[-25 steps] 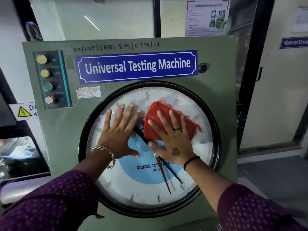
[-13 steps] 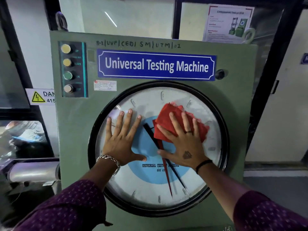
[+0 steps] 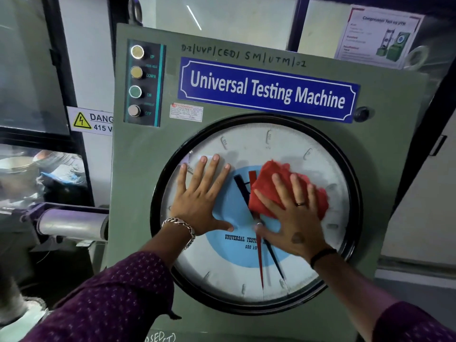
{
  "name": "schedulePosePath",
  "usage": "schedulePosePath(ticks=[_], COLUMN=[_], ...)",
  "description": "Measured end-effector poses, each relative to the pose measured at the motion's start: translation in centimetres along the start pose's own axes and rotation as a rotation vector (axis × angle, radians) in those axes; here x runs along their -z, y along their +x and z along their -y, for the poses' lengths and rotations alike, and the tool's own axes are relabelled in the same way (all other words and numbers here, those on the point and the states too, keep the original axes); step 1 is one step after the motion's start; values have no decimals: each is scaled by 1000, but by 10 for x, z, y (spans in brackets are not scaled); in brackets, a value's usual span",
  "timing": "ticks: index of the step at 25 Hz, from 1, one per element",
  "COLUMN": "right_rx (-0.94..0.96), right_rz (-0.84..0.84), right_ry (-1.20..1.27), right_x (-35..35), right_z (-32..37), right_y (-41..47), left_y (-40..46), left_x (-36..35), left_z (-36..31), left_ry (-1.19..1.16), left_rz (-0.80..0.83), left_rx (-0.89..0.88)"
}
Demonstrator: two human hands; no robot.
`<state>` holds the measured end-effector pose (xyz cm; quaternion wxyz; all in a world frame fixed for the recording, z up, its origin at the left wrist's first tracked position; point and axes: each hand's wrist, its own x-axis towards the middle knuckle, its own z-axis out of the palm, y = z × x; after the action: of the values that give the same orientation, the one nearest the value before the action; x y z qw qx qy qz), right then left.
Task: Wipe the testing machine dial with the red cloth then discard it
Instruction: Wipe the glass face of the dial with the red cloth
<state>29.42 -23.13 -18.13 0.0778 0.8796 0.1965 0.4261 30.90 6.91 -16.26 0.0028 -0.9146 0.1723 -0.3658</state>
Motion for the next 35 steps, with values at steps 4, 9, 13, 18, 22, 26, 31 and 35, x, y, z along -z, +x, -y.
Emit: schedulePosePath(ticks=[4,9,13,18,22,26,31,35], right_rx=[-282,-1,-192,-164,-389,-367,76,-290], right_rz=[-76,-66,-58,-20,11,-69,9,-33], right_ry=[37,-57,-19,1,38,82,-22,20], right_x=[15,2,0,-4,1,15,6,14], right_z=[-4,19,6,14,-1,19,16,-8], right_y=[66,47,25,27,-2,67,21,26], left_y=[1,-3,-3,-3,-3,-3,-3,-2], left_x=[-4,-3,-4,-4,-3,-4,-1,6], left_z=[-1,0,0,0,-1,-1,0,4], left_ry=[-1,-6,1,-8,-9,-2,-22,9], left_rz=[-16,-28,-20,-18,2,13,38,162], left_rx=[8,12,15,18,13,25,2,-29])
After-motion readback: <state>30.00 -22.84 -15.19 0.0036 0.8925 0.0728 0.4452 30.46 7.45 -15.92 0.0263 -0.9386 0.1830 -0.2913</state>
